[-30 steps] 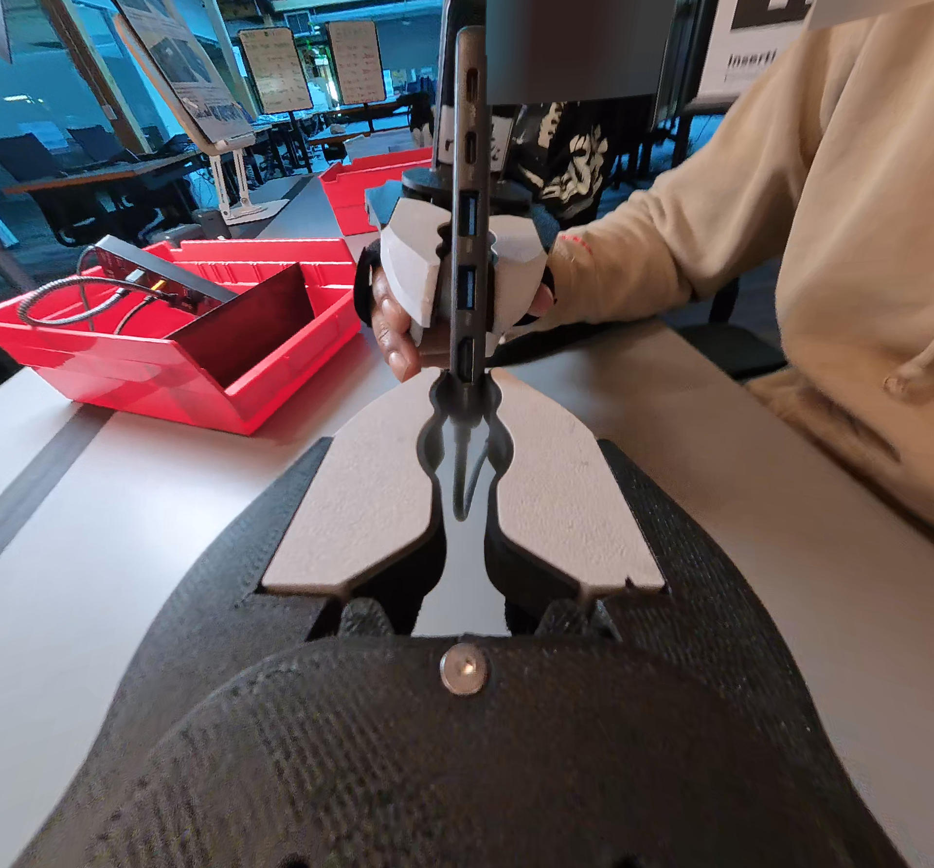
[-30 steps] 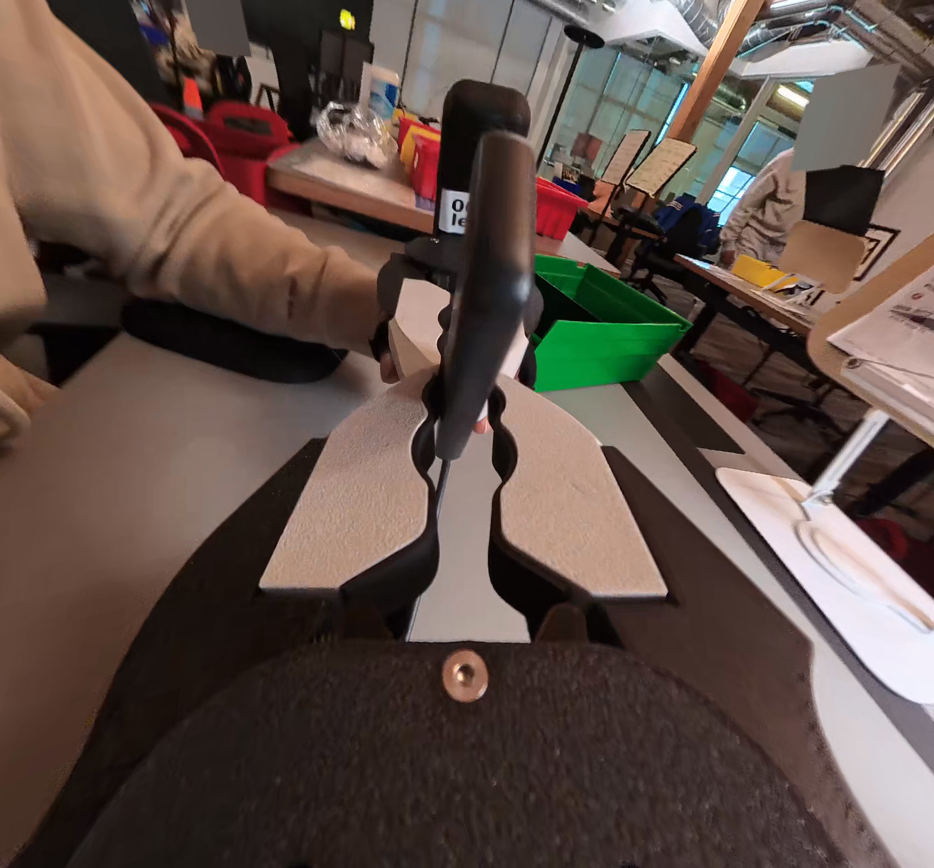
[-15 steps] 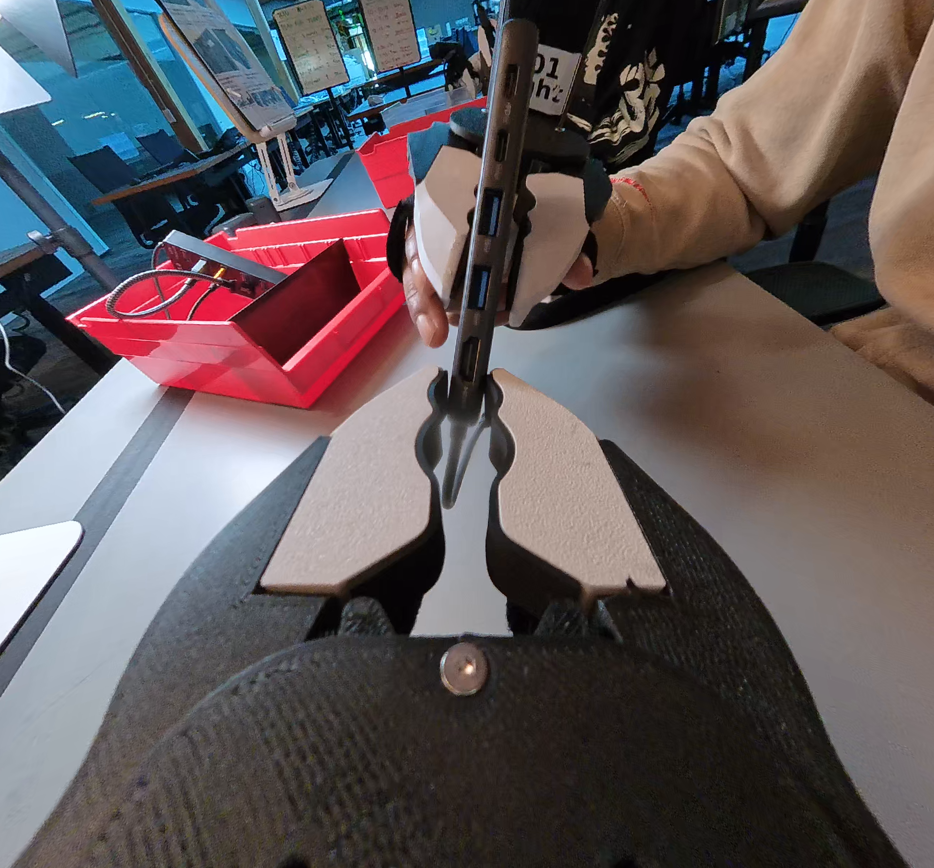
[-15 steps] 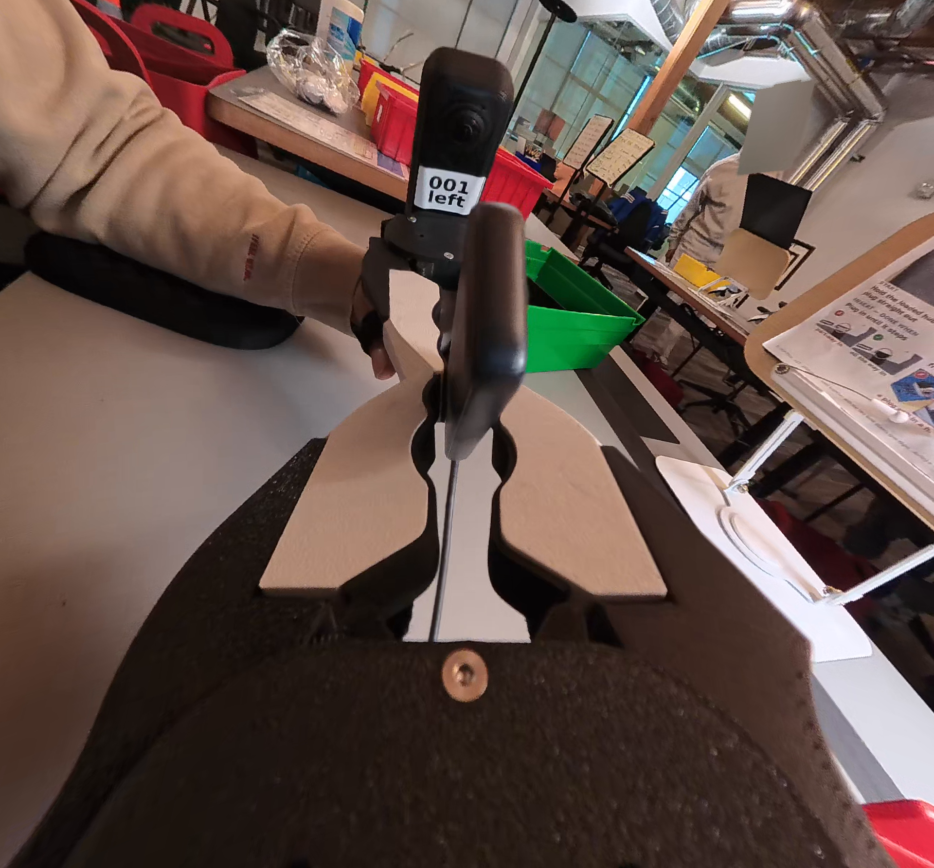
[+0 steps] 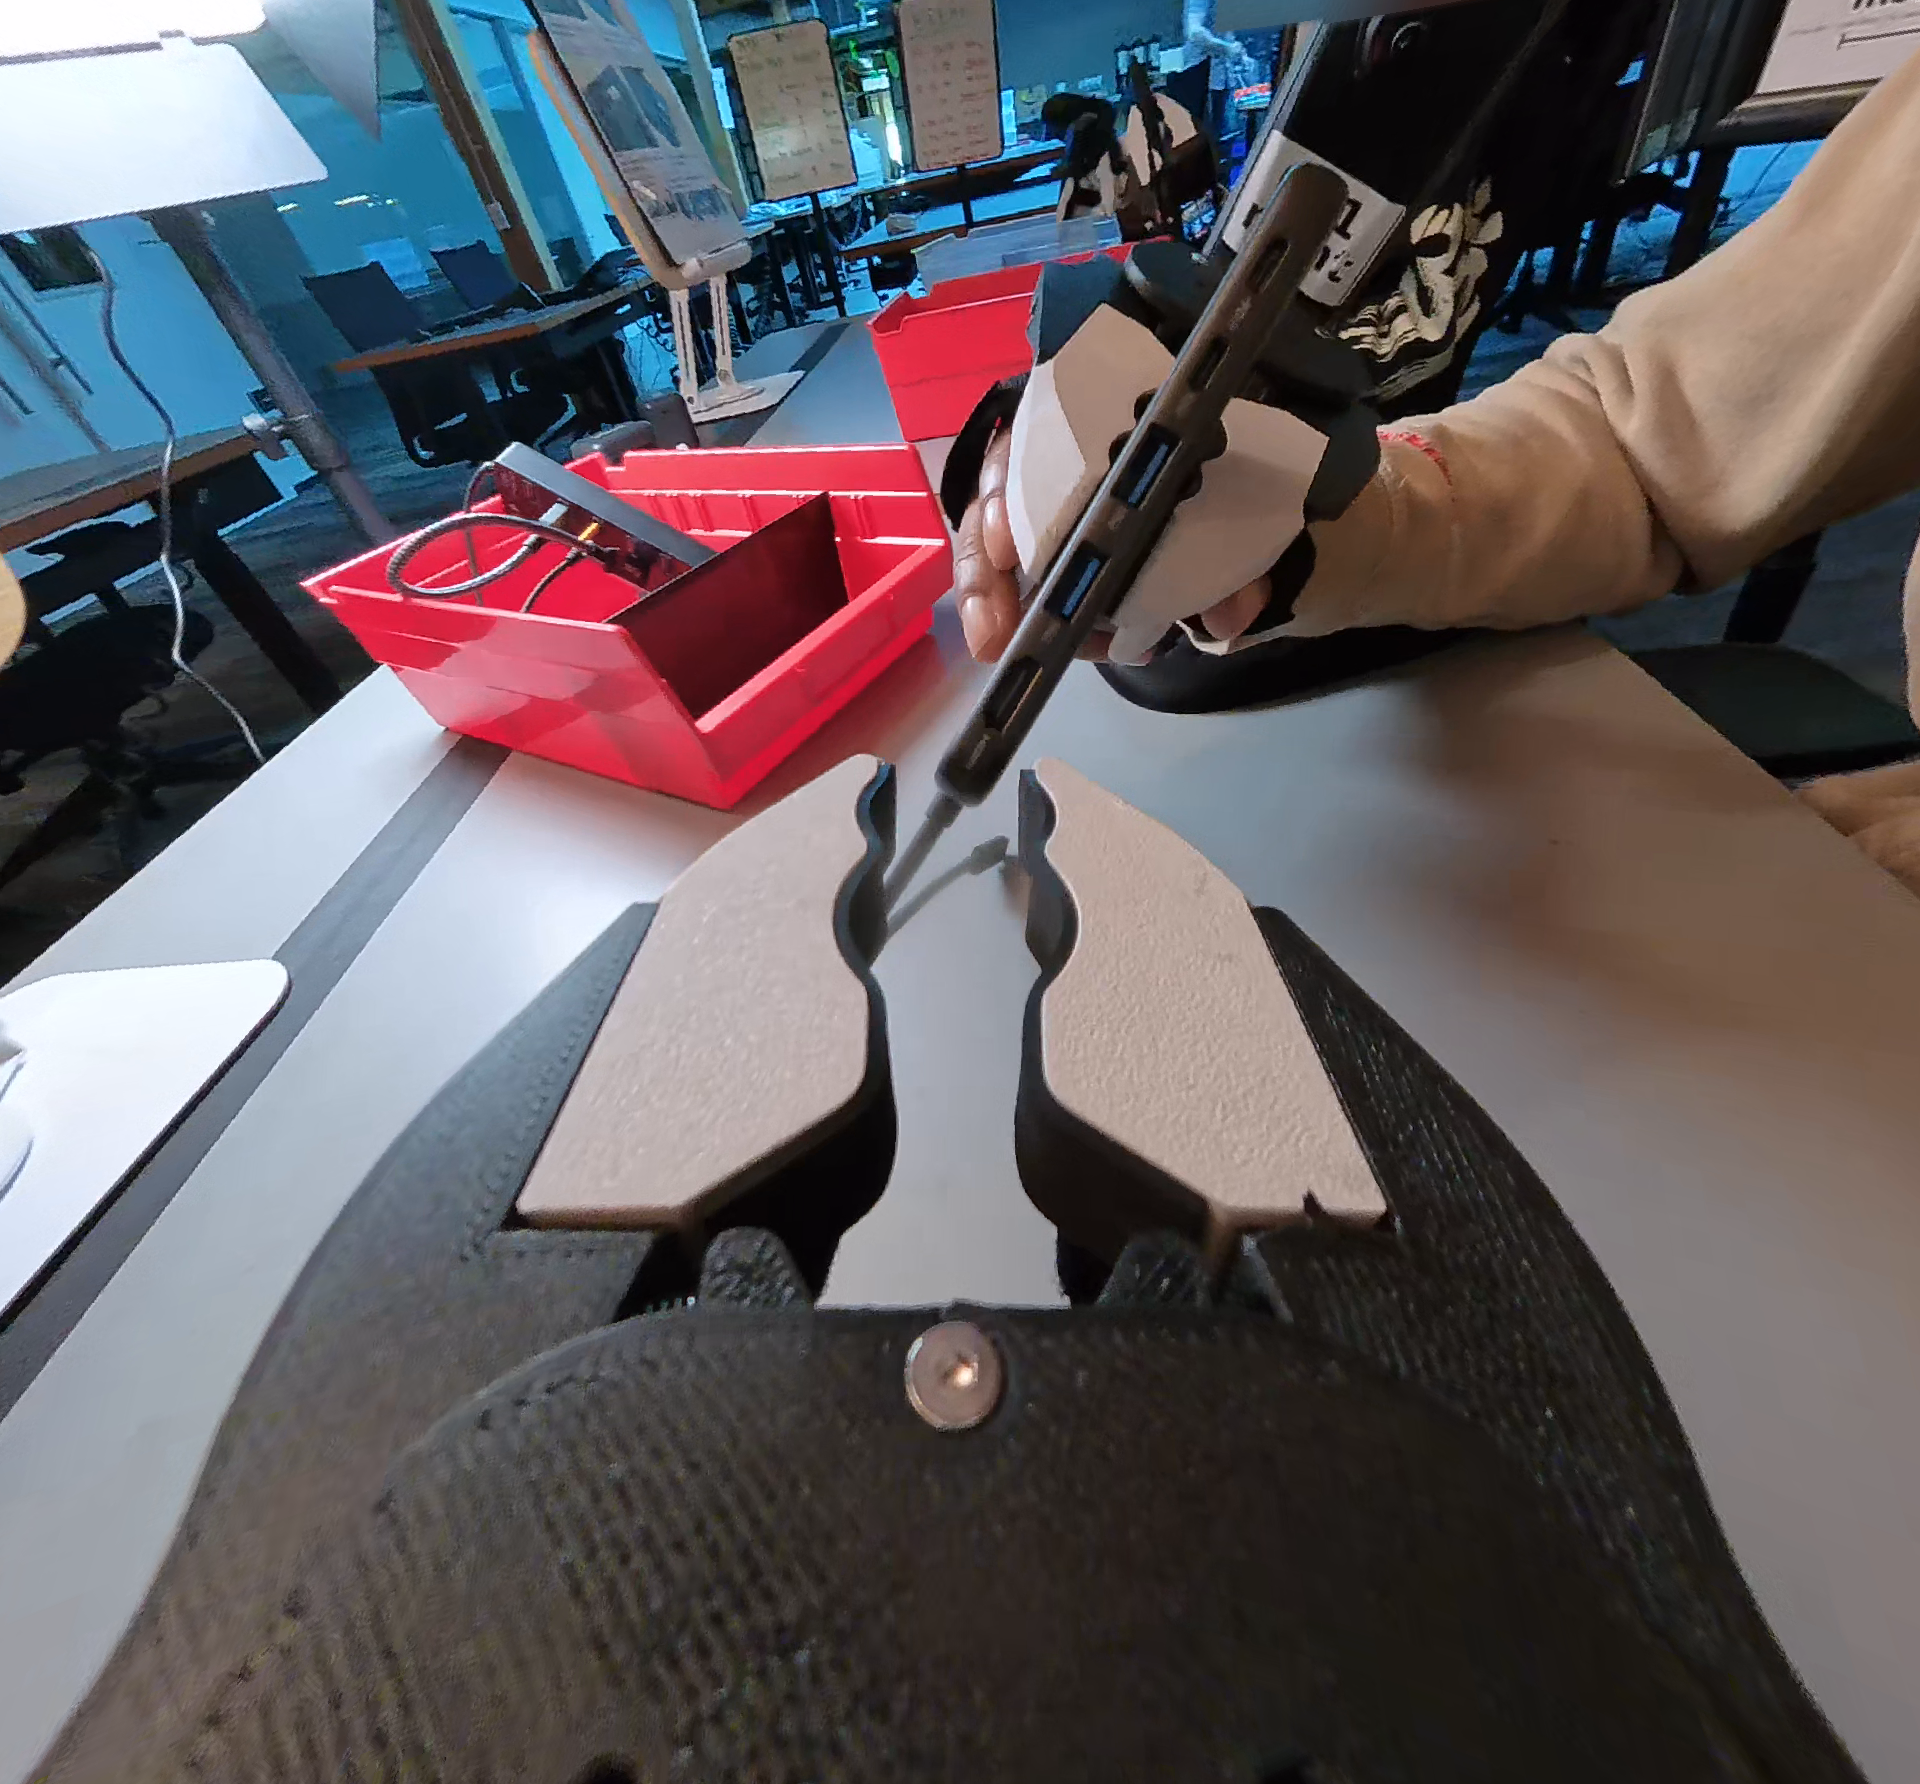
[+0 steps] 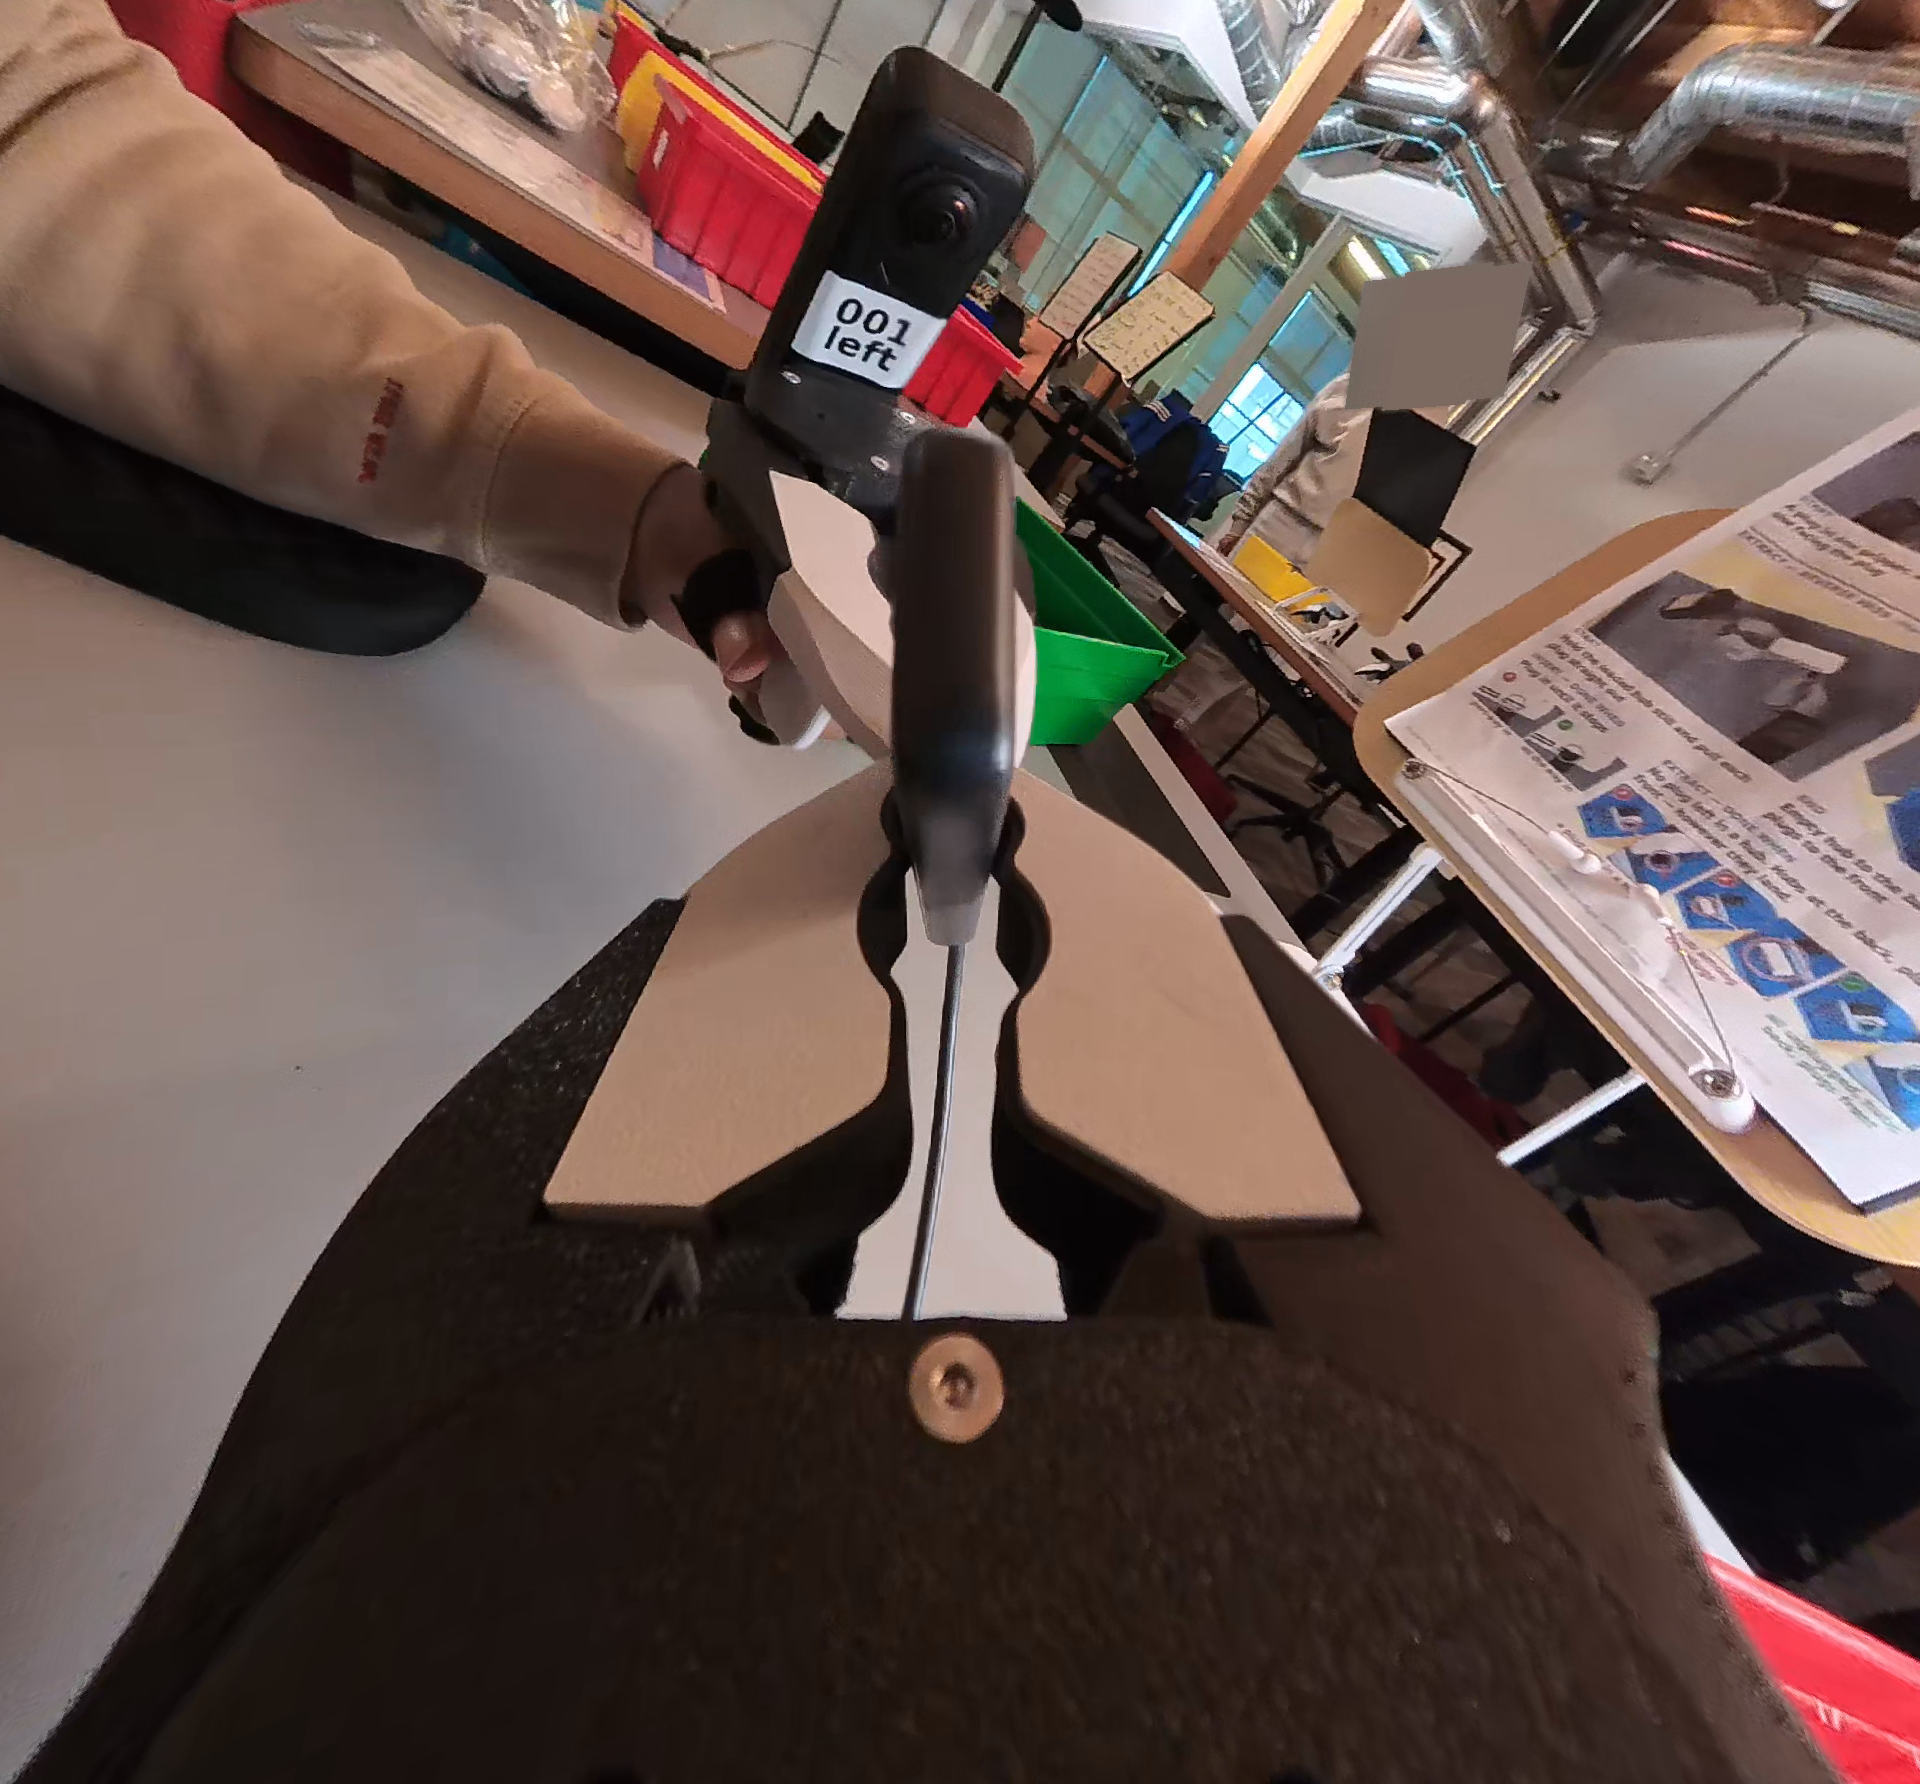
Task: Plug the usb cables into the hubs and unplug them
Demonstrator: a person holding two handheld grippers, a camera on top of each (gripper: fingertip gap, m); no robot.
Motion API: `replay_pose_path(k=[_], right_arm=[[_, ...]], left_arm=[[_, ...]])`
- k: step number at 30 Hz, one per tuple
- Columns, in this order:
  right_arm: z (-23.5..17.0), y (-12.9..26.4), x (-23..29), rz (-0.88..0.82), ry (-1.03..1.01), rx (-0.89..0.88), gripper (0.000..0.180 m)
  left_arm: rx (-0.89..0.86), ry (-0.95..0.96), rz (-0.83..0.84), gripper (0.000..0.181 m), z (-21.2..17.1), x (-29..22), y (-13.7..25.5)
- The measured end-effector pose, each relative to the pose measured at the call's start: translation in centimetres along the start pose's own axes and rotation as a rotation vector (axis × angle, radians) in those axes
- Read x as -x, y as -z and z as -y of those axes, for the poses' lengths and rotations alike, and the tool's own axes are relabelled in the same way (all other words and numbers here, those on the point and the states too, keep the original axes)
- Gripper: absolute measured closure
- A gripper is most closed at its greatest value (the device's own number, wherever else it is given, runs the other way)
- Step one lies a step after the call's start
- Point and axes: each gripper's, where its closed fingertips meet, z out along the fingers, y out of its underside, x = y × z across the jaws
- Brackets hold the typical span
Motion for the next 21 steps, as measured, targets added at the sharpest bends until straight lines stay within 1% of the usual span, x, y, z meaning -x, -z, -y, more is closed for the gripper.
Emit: replay_pose_path(k=[5, 6, 8, 11, 14, 17, 21], right_arm=[[-0.7, 0.1, -0.9, -0.068, 0.045, 0.044, 0.168], [-1.1, 0.1, -1.2, -0.084, 0.065, 0.064, 0.167], [-1.9, 0.1, -1.5, -0.100, 0.090, 0.101, 0.167], [-2.5, 0.4, -2.1, -0.120, 0.099, 0.126, 0.167], [-2.8, 0.7, -2.7, -0.136, 0.079, 0.130, 0.167], [-3.2, 0.8, -2.8, -0.135, 0.062, 0.135, 0.167], [-3.3, 0.6, -2.5, -0.116, 0.048, 0.142, 0.167]], left_arm=[[0.010, 0.022, 0.055, 0.159, 0.0, 1.4, 0.9], [0.002, 0.041, 0.081, 0.160, 0.2, 2.1, 1.4], [0.002, 0.080, 0.194, 0.166, 0.8, 4.4, 3.0], [0.049, 0.077, 0.399, 0.165, 1.9, 8.4, 7.7], [0.129, 0.143, 0.518, 0.158, 2.2, 11.5, 13.7], [0.309, 0.206, 0.603, 0.152, -0.4, 14.2, 18.9], [0.667, 0.330, 0.554, 0.149, -7.7, 15.3, 22.8]])
